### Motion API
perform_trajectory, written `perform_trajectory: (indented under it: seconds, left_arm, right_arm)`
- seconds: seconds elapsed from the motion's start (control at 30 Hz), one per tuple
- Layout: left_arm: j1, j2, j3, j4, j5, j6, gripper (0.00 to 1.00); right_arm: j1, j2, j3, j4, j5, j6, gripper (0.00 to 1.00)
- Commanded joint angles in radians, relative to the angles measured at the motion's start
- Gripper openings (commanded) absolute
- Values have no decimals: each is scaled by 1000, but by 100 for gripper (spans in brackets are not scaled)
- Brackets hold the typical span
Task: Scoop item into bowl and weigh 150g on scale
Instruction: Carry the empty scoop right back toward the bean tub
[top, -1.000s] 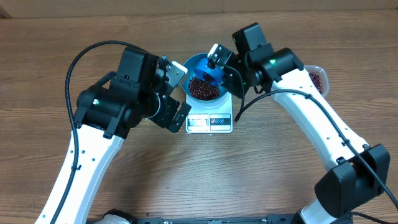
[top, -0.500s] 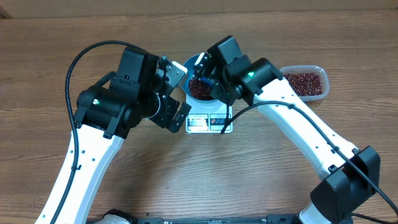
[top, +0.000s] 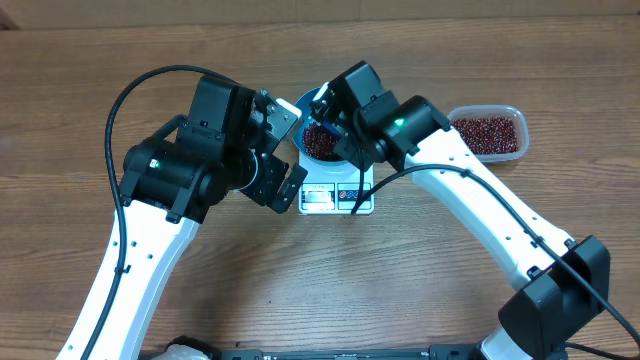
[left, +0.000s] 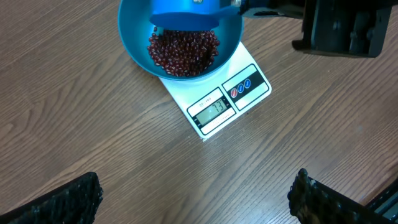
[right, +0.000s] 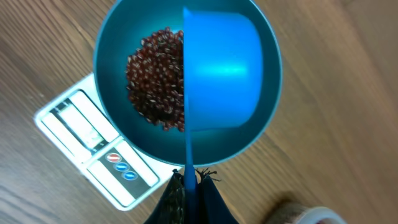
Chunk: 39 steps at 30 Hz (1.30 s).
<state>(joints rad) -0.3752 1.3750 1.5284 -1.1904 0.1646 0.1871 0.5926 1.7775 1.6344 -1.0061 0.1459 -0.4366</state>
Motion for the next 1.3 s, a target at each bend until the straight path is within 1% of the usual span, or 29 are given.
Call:
perform_trajectory:
  seconds: [0.0, 0.07, 0.3, 0.33, 0.4, 0.43, 0.5, 0.57, 0.6, 0.67, 0.87, 1.03, 1.13, 1.23, 1.27]
  left_arm:
    - [2, 4, 6, -3, 8, 15, 100]
    - [2, 4, 6, -3, 8, 15, 100]
    - [2, 4, 6, -3, 8, 15, 100]
    - [2, 4, 6, -3, 8, 15, 100]
    - [2, 4, 6, -3, 8, 15, 100]
    - [2, 4, 6, -3, 8, 15, 100]
    - [2, 4, 6, -3, 8, 15, 100]
    - [2, 4, 6, -3, 8, 16, 100]
    - [2, 4, 6, -3, 8, 15, 100]
    - [2, 4, 6, -3, 8, 15, 100]
    - [2, 4, 6, -3, 8, 16, 100]
    - [2, 4, 6, -3, 8, 15, 100]
    - [2, 4, 6, -3, 8, 15, 100]
    - [2, 4, 6, -3, 8, 15, 100]
    - [2, 4, 6, -3, 8, 15, 100]
  right_arm:
    - [-78, -54, 30, 6, -159, 71, 4]
    - [-138, -79, 29, 7, -259, 72, 4]
    - [-396, -229, 29, 32, -484, 202, 4]
    - [-450, -256, 29, 29, -513, 234, 4]
    - [-541, -296, 29, 7, -501, 296, 4]
    - [-594, -310, 29, -16, -463, 343, 4]
    - [-652, -316, 29, -53, -378, 414, 4]
    - [-681, -314, 29, -81, -301, 462, 4]
    - [-690, -311, 29, -108, -208, 491, 4]
    - [-687, -307, 29, -135, -68, 512, 4]
    - [-661, -265, 29, -215, 171, 515, 4]
    - [-571, -193, 27, -254, 318, 507, 4]
    - [-472, -117, 27, -285, 451, 499, 4]
    - [-423, -51, 27, -320, 489, 502, 4]
    - [-407, -21, 27, -337, 520, 528, 4]
